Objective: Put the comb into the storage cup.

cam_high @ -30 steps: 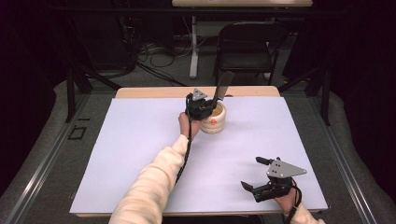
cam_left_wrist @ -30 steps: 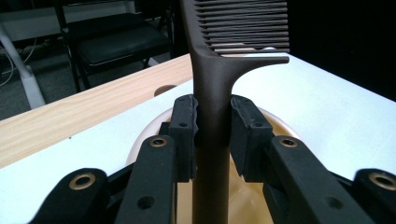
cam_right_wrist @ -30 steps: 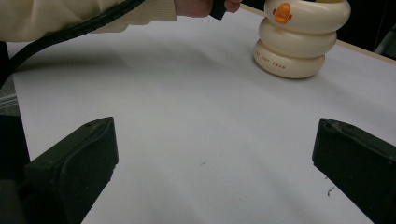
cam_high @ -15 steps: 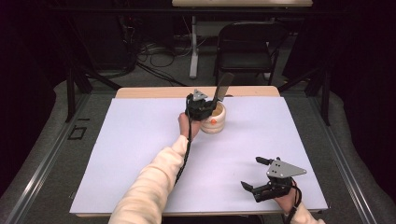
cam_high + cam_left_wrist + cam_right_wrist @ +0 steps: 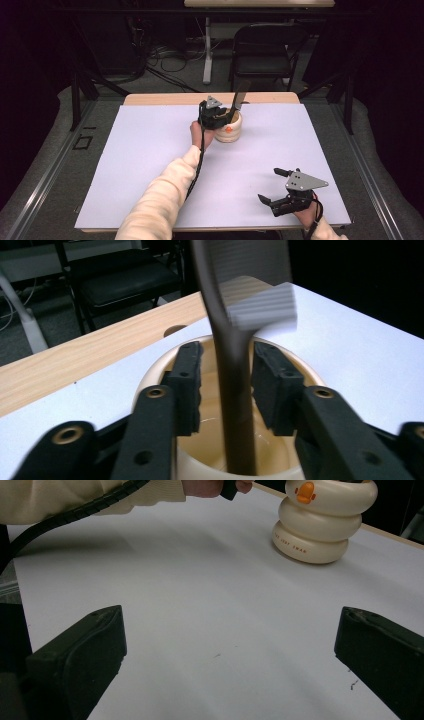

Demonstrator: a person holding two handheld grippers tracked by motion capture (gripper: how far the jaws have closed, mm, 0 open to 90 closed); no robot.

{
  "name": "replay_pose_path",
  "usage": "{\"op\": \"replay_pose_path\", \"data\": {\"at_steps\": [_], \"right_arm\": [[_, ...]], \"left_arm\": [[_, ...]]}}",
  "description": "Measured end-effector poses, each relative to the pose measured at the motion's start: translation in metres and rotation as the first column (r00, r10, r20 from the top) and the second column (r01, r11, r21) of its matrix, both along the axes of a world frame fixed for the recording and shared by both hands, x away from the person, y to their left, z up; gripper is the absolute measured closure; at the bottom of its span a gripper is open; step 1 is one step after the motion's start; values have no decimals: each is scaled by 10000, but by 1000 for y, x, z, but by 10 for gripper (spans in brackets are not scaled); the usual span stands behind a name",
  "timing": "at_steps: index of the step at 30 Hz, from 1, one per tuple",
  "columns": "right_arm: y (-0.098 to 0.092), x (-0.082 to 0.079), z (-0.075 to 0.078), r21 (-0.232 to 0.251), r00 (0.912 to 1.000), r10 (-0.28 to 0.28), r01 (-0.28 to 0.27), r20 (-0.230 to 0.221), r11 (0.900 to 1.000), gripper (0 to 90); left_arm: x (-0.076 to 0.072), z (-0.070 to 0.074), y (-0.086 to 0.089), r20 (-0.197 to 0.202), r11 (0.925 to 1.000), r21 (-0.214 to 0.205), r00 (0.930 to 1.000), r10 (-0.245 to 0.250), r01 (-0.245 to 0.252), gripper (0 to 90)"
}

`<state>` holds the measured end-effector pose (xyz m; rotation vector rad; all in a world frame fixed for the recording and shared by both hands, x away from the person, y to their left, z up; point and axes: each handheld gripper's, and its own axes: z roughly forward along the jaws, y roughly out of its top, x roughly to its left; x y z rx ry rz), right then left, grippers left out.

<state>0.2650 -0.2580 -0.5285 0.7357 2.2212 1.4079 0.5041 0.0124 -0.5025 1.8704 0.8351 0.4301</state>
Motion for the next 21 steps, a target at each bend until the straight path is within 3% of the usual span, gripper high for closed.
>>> {"op": "replay_pose_path", "data": {"at_steps": [8, 15, 21], "right_arm": [[0, 0, 0, 7, 10000, -2, 2, -18, 10000, 0], [0, 0, 0, 2, 10000, 12, -12, -27, 10000, 0], [1, 0, 0, -1, 10000, -2, 2, -39, 10000, 0]], "left_arm": [[-3, 7, 6, 71, 9999, -110, 9999, -123, 123, 511], [-9, 19, 15, 0, 9988, 128, 9989, -465, 465, 401], [-15, 28, 24, -18, 9972, 396, 9980, -634, 635, 255]]}}
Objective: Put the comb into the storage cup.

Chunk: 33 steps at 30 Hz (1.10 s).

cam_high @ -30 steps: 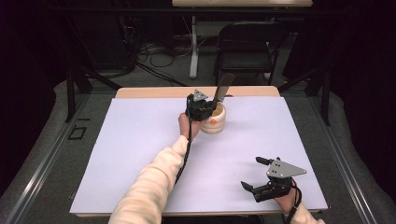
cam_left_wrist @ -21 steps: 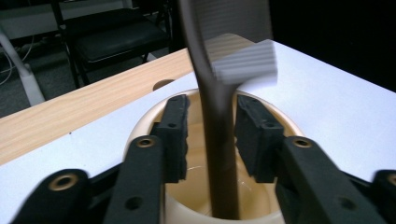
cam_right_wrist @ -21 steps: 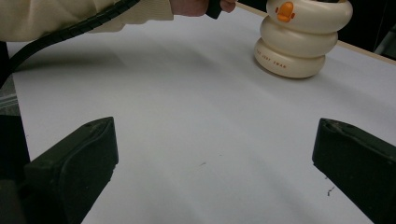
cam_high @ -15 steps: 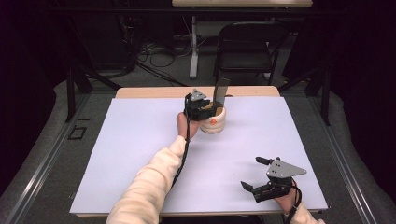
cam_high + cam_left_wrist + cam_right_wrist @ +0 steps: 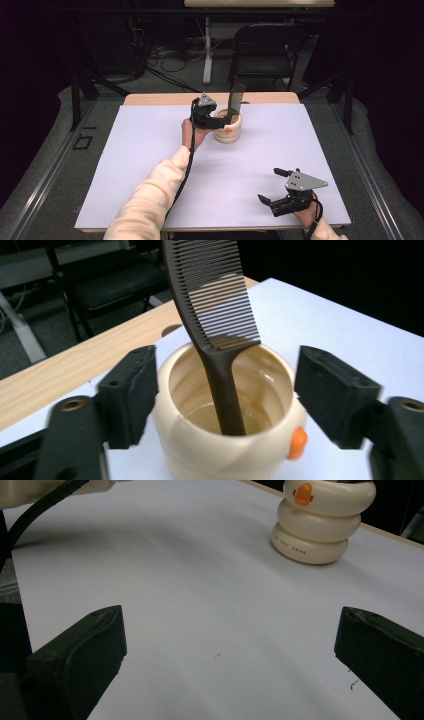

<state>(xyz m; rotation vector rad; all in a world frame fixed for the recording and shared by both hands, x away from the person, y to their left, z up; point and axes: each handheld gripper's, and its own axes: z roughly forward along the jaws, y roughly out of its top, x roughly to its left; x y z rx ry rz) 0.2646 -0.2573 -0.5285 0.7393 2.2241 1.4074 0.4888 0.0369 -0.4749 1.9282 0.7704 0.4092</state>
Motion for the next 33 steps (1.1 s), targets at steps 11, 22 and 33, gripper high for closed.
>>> {"op": "replay_pose_path", "data": {"at_steps": [11, 22, 33], "right_arm": [[0, 1, 0, -9, 10000, -19, 19, 2, 10000, 0], [1, 1, -1, -30, 10000, -20, 20, -5, 10000, 0], [0, 1, -1, -13, 10000, -42, 42, -50, 10000, 0]], "left_arm": [[-14, 11, 21, 7, 9992, 359, 9999, -147, 146, 148], [-25, 13, 42, 3, 9987, 512, 10000, 9, -9, 68], [-46, 9, 60, 176, 9977, 678, 9998, -15, 3, 30]]}}
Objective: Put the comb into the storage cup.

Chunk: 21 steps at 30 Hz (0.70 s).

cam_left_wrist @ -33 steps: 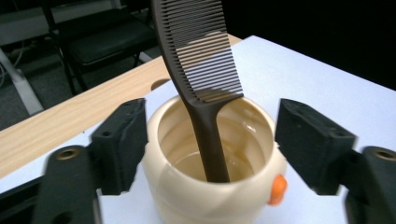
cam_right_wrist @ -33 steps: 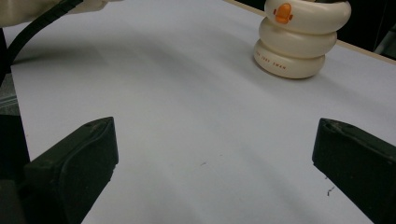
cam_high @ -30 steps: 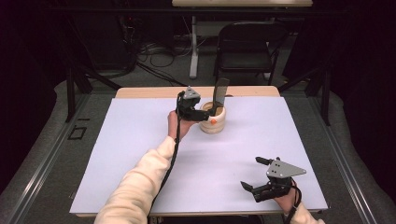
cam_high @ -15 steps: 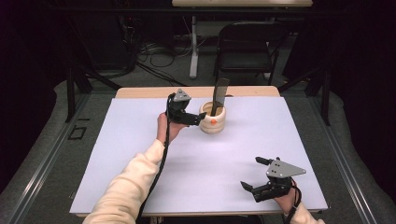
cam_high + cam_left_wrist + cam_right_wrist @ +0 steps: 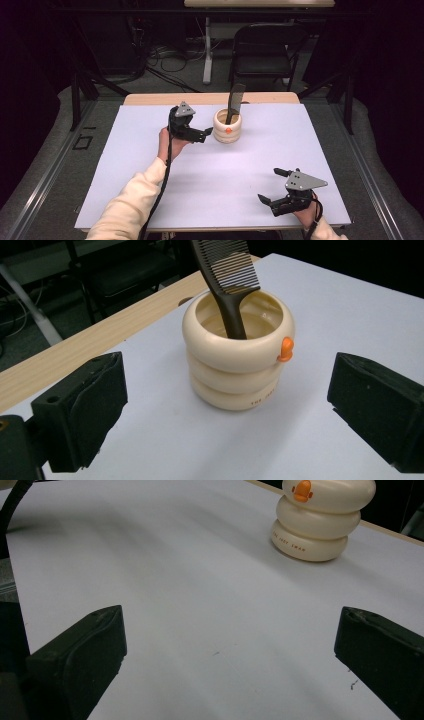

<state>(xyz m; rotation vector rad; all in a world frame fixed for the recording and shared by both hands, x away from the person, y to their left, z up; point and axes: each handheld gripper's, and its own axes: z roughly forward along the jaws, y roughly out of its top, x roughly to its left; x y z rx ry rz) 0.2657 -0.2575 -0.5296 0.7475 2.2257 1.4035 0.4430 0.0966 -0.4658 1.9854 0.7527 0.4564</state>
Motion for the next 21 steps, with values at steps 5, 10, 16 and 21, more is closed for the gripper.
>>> {"op": "replay_pose_path", "data": {"at_steps": [5, 10, 16, 21], "right_arm": [[-2, 1, -1, -3, 10000, -7, 7, 7, 10000, 0], [0, 0, 0, -1, 10000, 19, -19, -1, 10000, 0], [0, 0, 0, -3, 10000, 53, -53, 21, 10000, 0], [1, -1, 1, -61, 10000, 85, -85, 47, 9999, 0]], "left_arm": [[-6, -4, 9, -52, 10000, 1, 10000, 67, -67, 10], [-9, -11, 18, -265, 9996, 99, 9993, 256, -253, 4], [-16, -14, 27, -383, 9994, 256, 9990, 250, -241, 3], [-23, -14, 33, -371, 9993, 244, 9989, 301, -292, 3]]}}
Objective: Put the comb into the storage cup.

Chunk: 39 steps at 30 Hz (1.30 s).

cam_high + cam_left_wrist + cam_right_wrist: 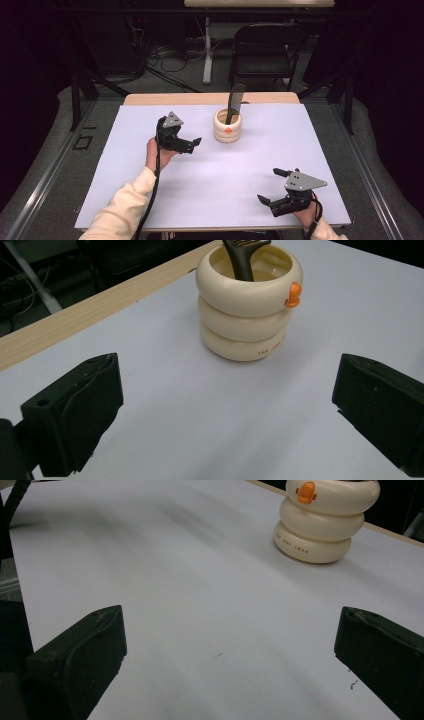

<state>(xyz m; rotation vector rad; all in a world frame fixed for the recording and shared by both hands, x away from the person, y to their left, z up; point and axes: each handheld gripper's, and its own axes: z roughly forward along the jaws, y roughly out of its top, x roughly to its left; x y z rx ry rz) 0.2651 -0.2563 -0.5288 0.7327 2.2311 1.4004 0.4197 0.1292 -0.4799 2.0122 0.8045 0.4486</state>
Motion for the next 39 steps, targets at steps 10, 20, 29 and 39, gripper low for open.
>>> {"op": "replay_pose_path", "data": {"at_steps": [10, 20, 29, 39], "right_arm": [[2, 1, 1, 4, 10000, 74, -74, 6, 10000, 0], [2, 2, 0, -18, 9999, 111, -111, 12, 9999, 0], [2, 2, 0, -22, 9999, 107, -107, 16, 9999, 0], [2, 2, 0, -29, 9999, 100, -100, 12, 9999, 0]], "left_arm": [[-19, 1, 15, 146, 9999, -74, 9998, 148, -147, 2], [-36, -2, 28, 206, 9996, 52, 9994, 267, -268, 2], [-51, -8, 40, 221, 9990, 233, 9990, 376, -381, 1], [-67, -15, 47, 126, 9987, 330, 9992, 378, -382, 1]]}}
